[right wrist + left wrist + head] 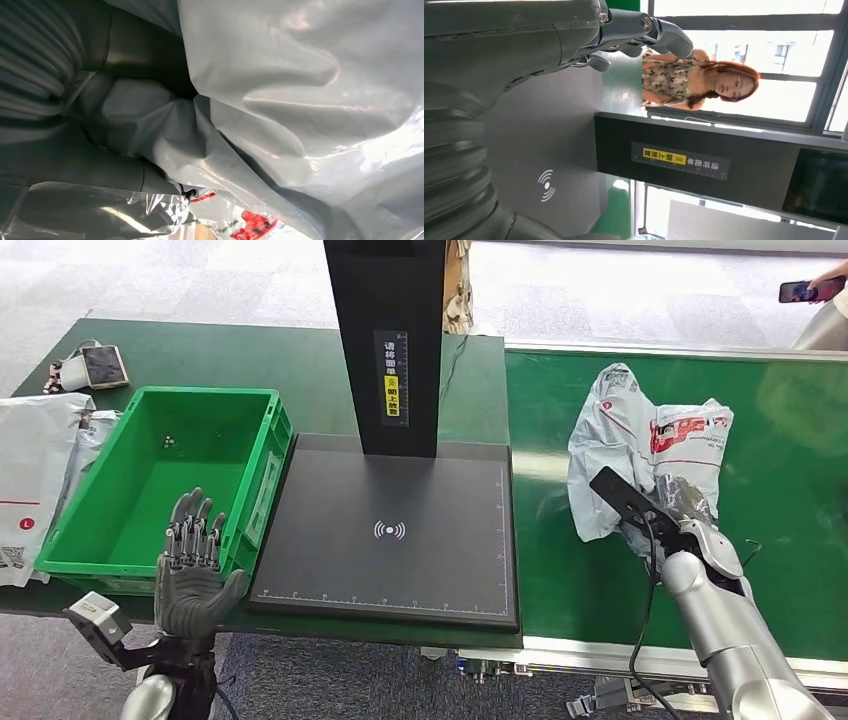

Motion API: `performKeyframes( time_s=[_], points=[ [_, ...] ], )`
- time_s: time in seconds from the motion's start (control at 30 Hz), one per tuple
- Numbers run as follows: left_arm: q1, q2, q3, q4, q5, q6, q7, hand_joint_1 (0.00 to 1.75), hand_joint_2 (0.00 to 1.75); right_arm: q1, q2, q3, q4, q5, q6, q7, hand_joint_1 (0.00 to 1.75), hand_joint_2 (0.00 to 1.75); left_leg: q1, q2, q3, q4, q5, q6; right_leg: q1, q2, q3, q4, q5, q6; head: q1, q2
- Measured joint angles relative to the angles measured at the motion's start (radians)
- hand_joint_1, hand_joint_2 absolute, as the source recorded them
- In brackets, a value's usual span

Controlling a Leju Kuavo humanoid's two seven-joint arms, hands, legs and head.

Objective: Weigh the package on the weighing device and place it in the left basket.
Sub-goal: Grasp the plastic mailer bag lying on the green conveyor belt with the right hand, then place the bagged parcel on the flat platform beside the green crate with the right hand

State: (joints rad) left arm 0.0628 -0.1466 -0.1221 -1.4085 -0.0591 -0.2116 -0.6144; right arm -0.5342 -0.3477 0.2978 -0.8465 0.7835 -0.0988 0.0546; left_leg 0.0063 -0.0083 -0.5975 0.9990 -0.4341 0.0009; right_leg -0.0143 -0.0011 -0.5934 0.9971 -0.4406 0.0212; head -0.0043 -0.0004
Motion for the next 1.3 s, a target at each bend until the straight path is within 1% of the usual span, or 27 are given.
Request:
performKeyframes(
  time_s=[0.1,0.23,0.3,0.4,0.43,0.47,0.53,0.6,0.7,0.73,0.8,0.87,0.93,1.0,1.07,1.2,1.3],
  points=[
    [0.013,-0.001,0.005,-0.02,0.0,0.008,-0.001,0.0,1.75,0.009,0.025,-0.039,-0.055,-0.019,-0.048,-0.029,1.75,1.75,0.0,0.0,0.0,0.0,0.0,0.0,0.0,0.0,0.0,0.0,0.0,0.0,0.0,0.0],
    [0.019,-0.002,0.009,-0.035,0.0,0.011,-0.002,0.0,1.75,0.014,0.043,-0.07,-0.095,-0.023,-0.056,-0.04,1.75,1.75,0.0,0.0,0.0,0.0,0.0,0.0,0.0,0.0,0.0,0.0,0.0,0.0,0.0,0.0],
    [0.02,-0.002,0.012,-0.037,0.001,0.014,-0.006,0.0,1.75,0.021,0.052,-0.083,-0.113,-0.036,-0.073,-0.07,1.75,1.75,0.0,0.0,0.0,0.0,0.0,0.0,0.0,0.0,0.0,0.0,0.0,0.0,0.0,0.0],
    [0.02,-0.003,0.016,-0.037,0.003,0.026,-0.022,0.0,1.75,0.037,0.072,-0.1,-0.165,-0.067,-0.121,-0.167,1.75,1.75,0.0,0.0,0.0,0.0,0.0,0.0,0.0,0.0,0.0,0.0,0.0,0.0,0.0,0.0],
    [0.018,-0.003,0.016,-0.037,0.003,0.031,-0.029,0.0,1.75,0.043,0.079,-0.102,-0.189,-0.078,-0.122,-0.207,1.75,1.75,0.0,0.0,0.0,0.0,0.0,0.0,0.0,0.0,0.0,0.0,0.0,0.0,0.0,0.0],
    [0.015,-0.003,0.017,-0.037,0.003,0.036,-0.037,0.0,1.75,0.048,0.086,-0.101,-0.214,-0.092,-0.106,-0.248,1.75,1.75,0.0,0.0,0.0,0.0,0.0,0.0,0.0,0.0,0.0,0.0,0.0,0.0,0.0,0.0],
    [0.0,-0.003,0.017,-0.036,0.004,0.045,-0.055,0.0,1.75,0.053,0.096,-0.079,-0.267,-0.125,-0.026,-0.337,1.75,1.75,0.0,0.0,0.0,0.0,0.0,0.0,0.0,0.001,0.0,0.0,0.0,0.0,0.0,0.0],
    [-0.028,-0.003,0.018,-0.033,0.01,0.058,-0.067,0.0,1.75,0.053,0.104,-0.03,-0.315,-0.146,0.06,-0.426,1.75,1.75,0.0,0.0,0.0,0.0,0.0,-0.001,0.001,0.001,0.0,0.0,0.0,0.0,0.0,0.0],
    [-0.074,-0.003,0.019,-0.017,0.018,0.089,-0.075,0.0,1.75,0.032,0.114,0.079,-0.361,-0.175,0.139,-0.54,1.75,1.75,0.0,0.0,0.0,-0.001,0.001,-0.001,0.001,0.001,0.0,0.001,0.0,-0.001,0.0,0.0],
    [-0.087,-0.003,0.019,-0.01,0.019,0.098,-0.077,0.0,1.75,0.017,0.121,0.122,-0.369,-0.191,0.157,-0.568,1.75,1.75,0.0,0.001,0.0,-0.001,0.001,-0.002,0.001,0.001,0.0,0.001,0.001,-0.001,0.0,0.0],
    [-0.109,-0.003,0.018,0.0,0.023,0.109,-0.079,0.0,1.75,-0.02,0.137,0.204,-0.378,-0.219,0.176,-0.597,1.75,1.75,0.001,0.002,0.001,-0.001,0.001,-0.002,0.001,0.002,0.0,0.001,0.001,-0.002,0.0,0.0],
    [-0.125,-0.003,0.018,0.009,0.026,0.114,-0.08,0.0,1.75,-0.051,0.152,0.271,-0.383,-0.239,0.183,-0.603,1.75,1.75,0.001,0.002,0.001,-0.001,0.001,-0.002,0.001,0.002,0.0,0.001,0.001,-0.002,0.0,0.0],
    [-0.133,-0.003,0.018,0.016,0.027,0.118,-0.08,0.0,1.75,-0.074,0.162,0.319,-0.386,-0.257,0.198,-0.609,1.75,1.75,0.001,0.001,0.001,-0.001,0.002,-0.002,0.001,0.001,0.0,0.001,0.001,-0.002,0.0,0.0],
    [-0.138,-0.001,0.017,0.025,0.03,0.124,-0.081,0.0,1.75,-0.099,0.169,0.363,-0.384,-0.276,0.235,-0.617,1.75,1.75,0.001,0.001,0.0,-0.001,0.001,-0.002,0.001,0.001,0.0,0.001,0.001,-0.002,0.0,0.0],
    [-0.143,0.002,0.015,0.035,0.038,0.132,-0.083,0.0,1.75,-0.132,0.178,0.423,-0.373,-0.288,0.296,-0.609,1.75,1.75,0.001,0.002,0.0,-0.001,0.001,-0.002,0.001,0.003,0.0,0.001,0.001,-0.001,0.0,0.0],
    [-0.144,0.009,0.014,0.041,0.047,0.143,-0.086,0.0,1.75,-0.219,0.201,0.58,-0.296,-0.269,0.451,-0.535,1.75,1.75,0.001,0.002,0.001,-0.001,0.001,-0.002,0.001,0.002,0.0,0.001,0.001,-0.001,0.0,0.0],
    [-0.142,0.013,0.014,0.041,0.047,0.146,-0.086,0.0,1.75,-0.264,0.217,0.68,-0.222,-0.249,0.496,-0.494,1.75,1.75,0.001,0.001,0.0,-0.001,0.002,-0.002,0.001,0.001,0.0,0.001,0.001,-0.001,0.0,0.0]
  ],
)
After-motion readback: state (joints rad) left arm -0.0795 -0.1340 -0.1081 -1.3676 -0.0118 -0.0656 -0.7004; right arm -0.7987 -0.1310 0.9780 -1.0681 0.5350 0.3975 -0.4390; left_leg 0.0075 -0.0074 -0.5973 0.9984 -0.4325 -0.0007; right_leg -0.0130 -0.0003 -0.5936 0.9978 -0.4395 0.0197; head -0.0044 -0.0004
